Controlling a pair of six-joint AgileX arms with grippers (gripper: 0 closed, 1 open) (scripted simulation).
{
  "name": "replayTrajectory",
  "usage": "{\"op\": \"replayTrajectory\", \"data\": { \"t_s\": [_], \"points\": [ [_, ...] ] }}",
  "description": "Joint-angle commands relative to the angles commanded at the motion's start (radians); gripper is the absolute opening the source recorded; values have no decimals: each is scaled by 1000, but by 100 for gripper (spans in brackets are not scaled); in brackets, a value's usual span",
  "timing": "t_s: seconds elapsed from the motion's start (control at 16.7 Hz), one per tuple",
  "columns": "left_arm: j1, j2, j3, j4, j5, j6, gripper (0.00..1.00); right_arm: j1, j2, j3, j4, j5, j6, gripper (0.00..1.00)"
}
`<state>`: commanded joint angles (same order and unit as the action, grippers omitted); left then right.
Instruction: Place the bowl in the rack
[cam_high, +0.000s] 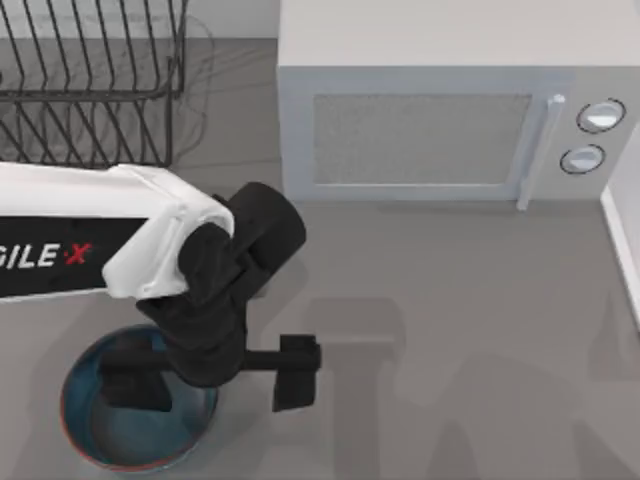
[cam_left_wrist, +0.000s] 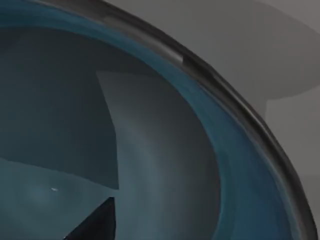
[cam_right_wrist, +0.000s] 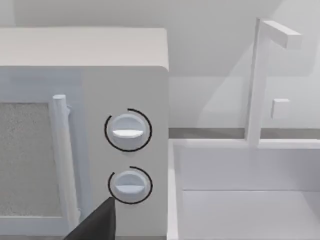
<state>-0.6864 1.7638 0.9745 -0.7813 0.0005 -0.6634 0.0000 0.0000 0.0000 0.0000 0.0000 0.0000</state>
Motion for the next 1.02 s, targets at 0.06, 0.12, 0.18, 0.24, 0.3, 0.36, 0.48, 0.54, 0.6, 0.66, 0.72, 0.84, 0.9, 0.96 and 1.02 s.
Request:
{"op": "replayTrajectory", "data": {
  "t_s": [0.06, 0.12, 0.18, 0.24, 0.3, 0.36, 0.48, 0.54, 0.6, 0.66, 0.72, 0.84, 0.9, 0.96, 1.02],
  "points": [
    [0, 0, 0, 0, 0, 0, 100, 0, 0, 0, 0, 0, 0, 100],
    [0, 0, 0, 0, 0, 0, 92, 0, 0, 0, 0, 0, 0, 100],
    [0, 0, 0, 0, 0, 0, 85, 0, 0, 0, 0, 0, 0, 100],
    [0, 0, 0, 0, 0, 0, 77, 0, 0, 0, 0, 0, 0, 100],
    [0, 0, 0, 0, 0, 0, 70, 0, 0, 0, 0, 0, 0, 100],
    [0, 0, 0, 0, 0, 0, 62, 0, 0, 0, 0, 0, 0, 100],
    [0, 0, 0, 0, 0, 0, 47, 0, 0, 0, 0, 0, 0, 100],
    [0, 0, 0, 0, 0, 0, 40, 0, 0, 0, 0, 0, 0, 100],
    [0, 0, 0, 0, 0, 0, 32, 0, 0, 0, 0, 0, 0, 100],
    [0, 0, 0, 0, 0, 0, 25, 0, 0, 0, 0, 0, 0, 100],
    [0, 0, 0, 0, 0, 0, 17, 0, 0, 0, 0, 0, 0, 100],
    [0, 0, 0, 0, 0, 0, 2, 0, 0, 0, 0, 0, 0, 100],
    [0, 0, 0, 0, 0, 0, 0, 0, 0, 0, 0, 0, 0, 100],
    [0, 0, 0, 0, 0, 0, 0, 0, 0, 0, 0, 0, 0, 100],
    [0, 0, 0, 0, 0, 0, 0, 0, 0, 0, 0, 0, 0, 100]
  ]
}}
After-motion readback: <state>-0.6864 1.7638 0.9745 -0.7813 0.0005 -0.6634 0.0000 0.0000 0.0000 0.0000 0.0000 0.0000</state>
